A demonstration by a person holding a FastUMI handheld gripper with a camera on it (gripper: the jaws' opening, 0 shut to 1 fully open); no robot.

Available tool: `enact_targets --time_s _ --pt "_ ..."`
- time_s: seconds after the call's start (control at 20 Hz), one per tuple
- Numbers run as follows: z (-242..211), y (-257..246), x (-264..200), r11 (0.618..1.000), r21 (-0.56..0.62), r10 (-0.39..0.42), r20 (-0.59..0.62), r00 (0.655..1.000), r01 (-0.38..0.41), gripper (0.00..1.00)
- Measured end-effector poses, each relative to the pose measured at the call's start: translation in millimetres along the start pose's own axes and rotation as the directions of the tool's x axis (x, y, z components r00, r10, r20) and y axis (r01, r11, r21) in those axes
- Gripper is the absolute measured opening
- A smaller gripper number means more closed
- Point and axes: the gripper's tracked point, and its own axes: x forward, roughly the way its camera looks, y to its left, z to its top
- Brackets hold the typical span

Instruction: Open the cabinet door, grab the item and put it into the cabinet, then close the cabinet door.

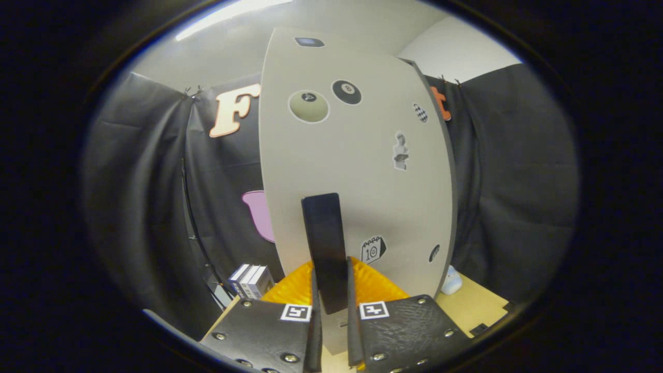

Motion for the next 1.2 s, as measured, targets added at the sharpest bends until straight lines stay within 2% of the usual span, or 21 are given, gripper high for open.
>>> enact_targets --time_s 0.3,0.65,1.05,1.2 --pt "4 -32 -36 0.999 0.005 -0.039 -0.009 0.999 0.039 0.19" --pt "13 -104 -92 0.994 -0.023 -0.106 0.001 0.994 0.106 0.19" --pt "23 -168 -117 0.996 -0.065 -0.062 0.000 0.998 0.062 0.19" --pt "28 -200 -122 0.991 -0.086 -0.099 0.012 0.995 0.099 0.19"
